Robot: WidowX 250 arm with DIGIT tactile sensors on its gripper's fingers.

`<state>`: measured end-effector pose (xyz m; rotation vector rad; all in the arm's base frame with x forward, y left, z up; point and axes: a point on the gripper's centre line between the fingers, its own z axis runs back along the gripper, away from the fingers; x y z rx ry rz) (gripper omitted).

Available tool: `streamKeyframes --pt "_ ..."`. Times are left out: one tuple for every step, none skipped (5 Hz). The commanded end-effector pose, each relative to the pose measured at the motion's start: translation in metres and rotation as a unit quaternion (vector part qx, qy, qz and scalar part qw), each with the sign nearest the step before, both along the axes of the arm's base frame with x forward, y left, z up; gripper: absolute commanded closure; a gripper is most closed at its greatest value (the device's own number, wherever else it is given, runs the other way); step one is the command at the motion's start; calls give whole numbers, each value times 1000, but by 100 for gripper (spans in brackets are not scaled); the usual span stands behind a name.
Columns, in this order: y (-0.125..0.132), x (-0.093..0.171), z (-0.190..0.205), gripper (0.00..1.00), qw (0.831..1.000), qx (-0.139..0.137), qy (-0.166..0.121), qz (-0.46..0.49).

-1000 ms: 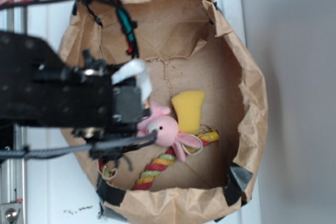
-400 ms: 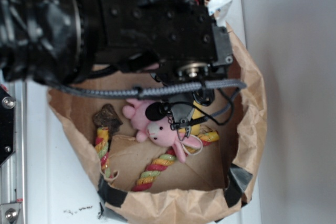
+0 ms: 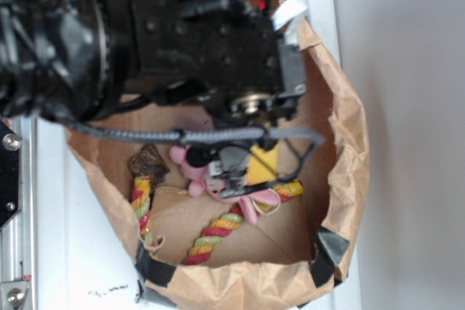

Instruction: Grab the rock.

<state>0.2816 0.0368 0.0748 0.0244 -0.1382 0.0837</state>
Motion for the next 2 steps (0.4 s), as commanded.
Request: streamKeyframes --pt "12 -31 -16 0 1000 10 20 -11" --pt "7 -40 -24 0 999 7 34 -22"
